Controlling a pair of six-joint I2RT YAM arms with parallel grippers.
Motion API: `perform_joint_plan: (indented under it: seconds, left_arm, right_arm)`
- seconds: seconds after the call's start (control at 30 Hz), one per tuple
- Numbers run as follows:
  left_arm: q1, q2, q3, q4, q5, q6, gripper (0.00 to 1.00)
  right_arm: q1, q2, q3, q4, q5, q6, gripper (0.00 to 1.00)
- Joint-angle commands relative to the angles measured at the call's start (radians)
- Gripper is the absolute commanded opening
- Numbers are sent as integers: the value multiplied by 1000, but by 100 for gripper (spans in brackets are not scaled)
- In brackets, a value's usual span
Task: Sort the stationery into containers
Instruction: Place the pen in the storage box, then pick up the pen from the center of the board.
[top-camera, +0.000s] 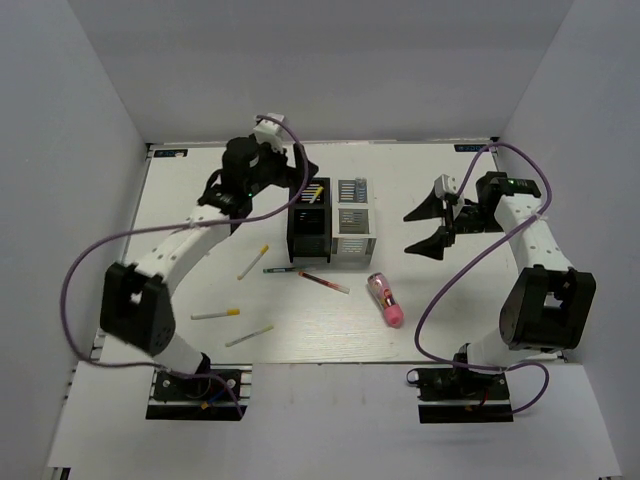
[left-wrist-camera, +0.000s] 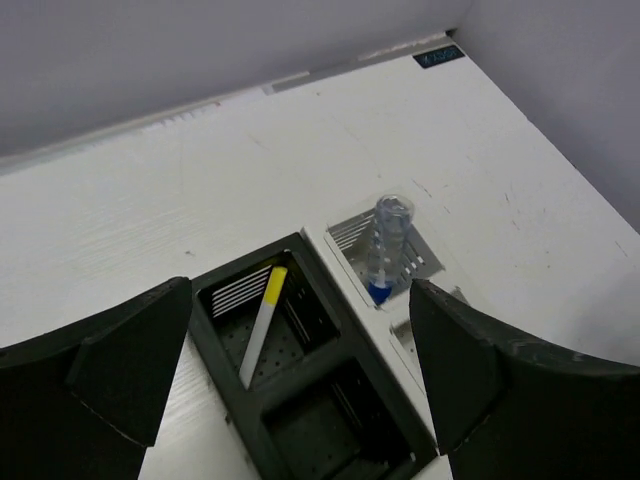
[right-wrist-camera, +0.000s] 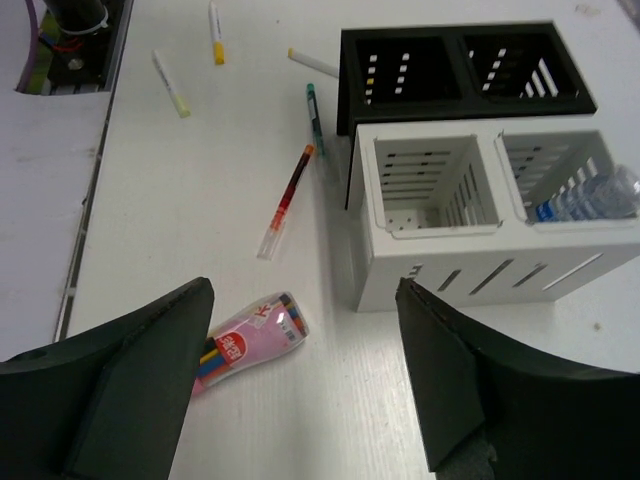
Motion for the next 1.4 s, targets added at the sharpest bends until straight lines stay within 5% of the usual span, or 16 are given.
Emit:
perform_joint_plan:
  seconds: [0.0,0.03,0.17,0.27,0.4,0.5,0.83,1.03,1.27,1.37]
  left_arm:
    - [-4,-207,-41,-221,-104,90,100]
    - [-4,-238,-71,-314,-128,101,96]
    - [-4,-345,-154,-555,-237,81,45]
    - [-4,-413,-265,-648,-316,52,38]
    - [-4,-350,-333,-697,-357,52,60]
    - [-4,-200,-284,-728,-380,28,68]
    - [14,10,-202,-668,-409,60,69]
    - [14,190,-109,-702,-408,69,52]
    - [23,210,-109,-702,-420,69,41]
    - [23,219,-118,-713,-420,69,24]
  right_arm:
    - [-4,5,13,-14,21,-9,78]
    - [0,5,15,-14,26,-8,60]
    - [3,-9,6,-11,9,-4,16]
    - [3,-6,4,-14,4,3,21]
    - [0,19,9,-17,-14,6,32]
    - [0,40,14,-17,-23,21,35]
    - [-1,34,-23,-17,-18,-16,41]
    - [-1,35,-33,-16,-28,-19,41]
    - [-4,32,-45,-16,-19,-30,41]
    - [-4,29,-46,-17,-23,-30,41]
